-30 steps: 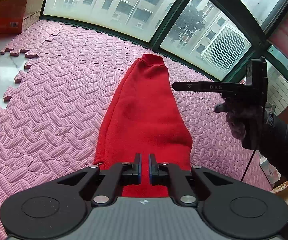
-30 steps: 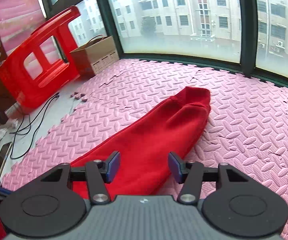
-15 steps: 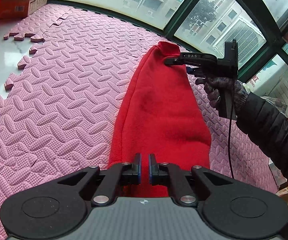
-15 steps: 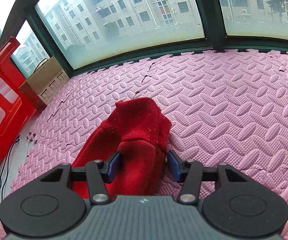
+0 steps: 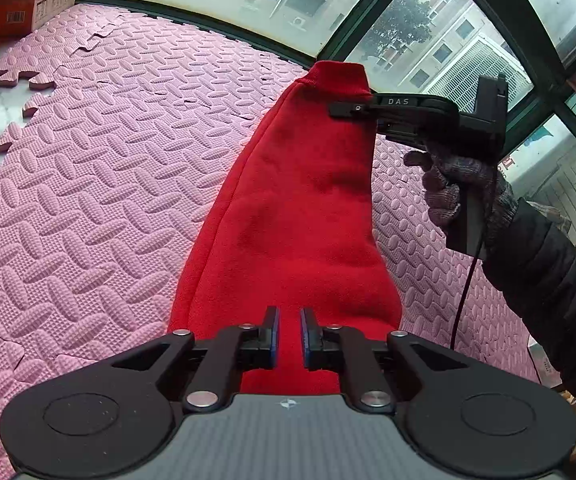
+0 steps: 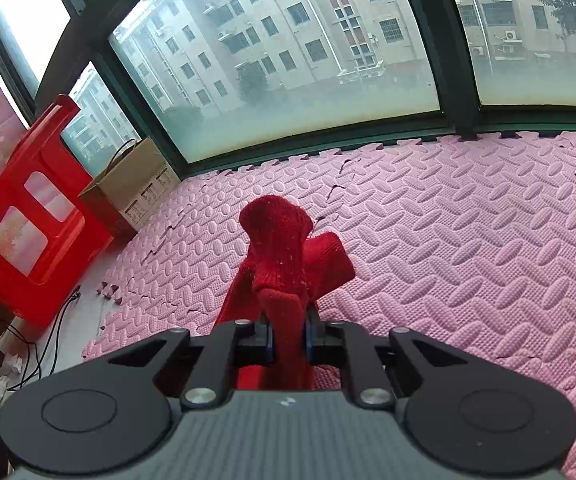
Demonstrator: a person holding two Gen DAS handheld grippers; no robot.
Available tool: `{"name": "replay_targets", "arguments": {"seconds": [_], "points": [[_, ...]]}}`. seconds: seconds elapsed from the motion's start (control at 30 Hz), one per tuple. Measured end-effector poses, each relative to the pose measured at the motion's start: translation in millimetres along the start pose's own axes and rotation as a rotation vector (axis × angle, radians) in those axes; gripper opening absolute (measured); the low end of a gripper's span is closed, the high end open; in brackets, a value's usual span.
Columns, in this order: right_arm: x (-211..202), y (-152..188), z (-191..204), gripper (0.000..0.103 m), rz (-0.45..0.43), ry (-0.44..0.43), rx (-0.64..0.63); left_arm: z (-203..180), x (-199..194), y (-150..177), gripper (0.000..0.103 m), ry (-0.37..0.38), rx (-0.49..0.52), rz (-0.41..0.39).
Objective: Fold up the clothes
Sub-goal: 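Lift the waistband with the right gripper and fold it toward the left gripper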
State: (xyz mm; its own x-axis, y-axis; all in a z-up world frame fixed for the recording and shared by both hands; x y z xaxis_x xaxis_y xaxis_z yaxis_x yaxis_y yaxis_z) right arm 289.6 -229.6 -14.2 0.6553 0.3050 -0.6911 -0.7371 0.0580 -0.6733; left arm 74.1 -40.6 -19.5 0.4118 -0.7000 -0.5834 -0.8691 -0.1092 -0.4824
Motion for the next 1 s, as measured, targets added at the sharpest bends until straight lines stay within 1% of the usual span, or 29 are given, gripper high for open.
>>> {"name": "replay_targets", "arguments": {"seconds": [0.13,0.3,0.37,0.47,0.57,0.6,0.67,0.77,0.87,1.0], "points": [[-44,-9,28,0.012,-0.052,-0.064,-0.073,1,13,-14,0.012,0.013,-0.040,-0.008],[-84,-12,58,0.012,-0.104,-0.118,-0.150,-6,31,-44,0.012,0.028,-0.019,-0.034],[-89,-13,63,0.012,-0.112,-0.122,-0.168,-1,41,-56,0.012,-0.005,-0.014,-0.043],[-95,-19,66,0.012,-0.125,-0.126,-0.176,19,56,-65,0.011,-0.050,-0.055,-0.043],[-92,-17,67,0.012,-0.119,-0.122,-0.186,33,63,-66,0.011,-0.054,-0.112,-0.044],[-91,-16,67,0.012,-0.119,-0.114,-0.198,32,62,-66,0.011,-0.054,-0.115,-0.049],[-88,-15,66,0.012,-0.118,-0.112,-0.196,23,57,-65,0.010,-0.054,-0.089,-0.062],[-83,-16,65,0.012,-0.115,-0.111,-0.190,-6,55,-60,0.010,-0.011,-0.010,-0.058],[-75,-16,65,0.012,-0.108,-0.106,-0.190,-30,72,-53,0.010,0.012,0.060,-0.014],[-59,-15,59,0.012,-0.090,-0.089,-0.192,-38,91,-47,0.010,0.017,0.086,0.011]]}}
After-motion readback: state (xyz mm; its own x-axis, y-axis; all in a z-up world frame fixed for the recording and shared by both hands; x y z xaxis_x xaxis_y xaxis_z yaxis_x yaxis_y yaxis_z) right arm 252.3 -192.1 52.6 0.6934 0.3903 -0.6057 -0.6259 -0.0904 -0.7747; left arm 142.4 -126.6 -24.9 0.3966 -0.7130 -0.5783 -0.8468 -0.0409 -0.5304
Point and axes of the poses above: each gripper's, at about its wrist camera, not at the fingertips, and x roughly the way its jaws point, z to its left, y to its underside, the point moved 9 cm from there along x, roughly the way its jaws point, and after that the axes turned 15 degrees about y, right-handed, at the moved point
